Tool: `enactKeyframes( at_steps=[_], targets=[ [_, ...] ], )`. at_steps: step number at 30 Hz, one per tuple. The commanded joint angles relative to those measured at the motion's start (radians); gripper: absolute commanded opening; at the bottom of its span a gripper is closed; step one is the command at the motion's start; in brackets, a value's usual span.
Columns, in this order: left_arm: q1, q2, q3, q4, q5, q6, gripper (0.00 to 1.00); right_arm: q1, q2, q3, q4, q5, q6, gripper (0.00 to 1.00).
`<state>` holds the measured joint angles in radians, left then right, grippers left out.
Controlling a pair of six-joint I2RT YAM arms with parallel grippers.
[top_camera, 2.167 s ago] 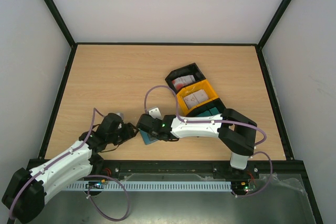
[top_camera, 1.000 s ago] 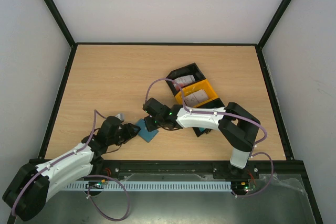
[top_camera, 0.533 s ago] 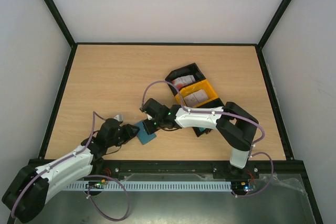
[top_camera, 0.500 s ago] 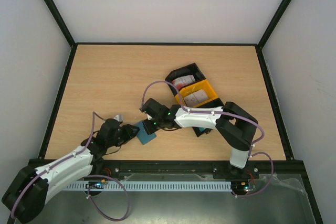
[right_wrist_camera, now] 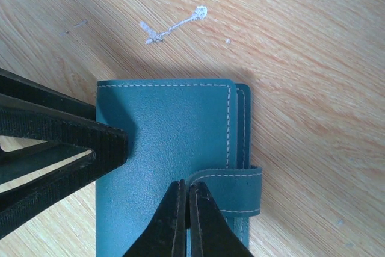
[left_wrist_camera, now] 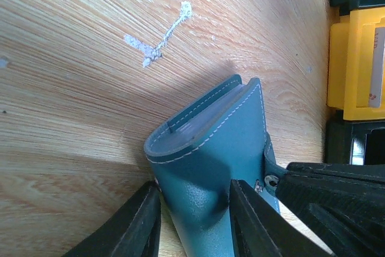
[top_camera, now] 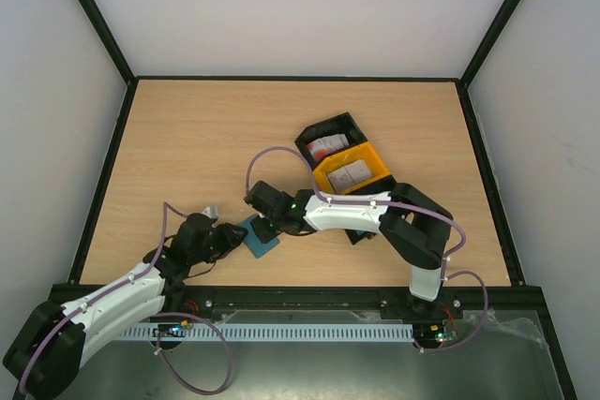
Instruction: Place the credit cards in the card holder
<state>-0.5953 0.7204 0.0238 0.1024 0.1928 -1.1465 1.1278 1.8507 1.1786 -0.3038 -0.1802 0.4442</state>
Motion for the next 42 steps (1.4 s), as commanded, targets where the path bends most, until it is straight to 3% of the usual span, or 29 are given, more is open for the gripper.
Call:
enactKeyframes(
  at_steps=[1,13,29,42],
  targets=[
    [-0.003,0.0,-0.039,-0.026,0.01,-0.014,0.33,0.02,0.023,0.039,-0.085,0.096,-0.036,0.02],
    [-0.003,0.003,-0.042,-0.026,0.01,-0.018,0.33,0.06,0.052,0.08,-0.116,0.125,-0.062,0.03],
    [-0.004,-0.019,-0.047,-0.042,0.004,-0.016,0.33,0.062,0.051,0.083,-0.088,0.088,-0.024,0.16],
    [-0.004,-0.014,-0.05,-0.038,0.002,-0.013,0.33,0.06,0.05,0.099,-0.093,0.127,0.015,0.09]
  ],
)
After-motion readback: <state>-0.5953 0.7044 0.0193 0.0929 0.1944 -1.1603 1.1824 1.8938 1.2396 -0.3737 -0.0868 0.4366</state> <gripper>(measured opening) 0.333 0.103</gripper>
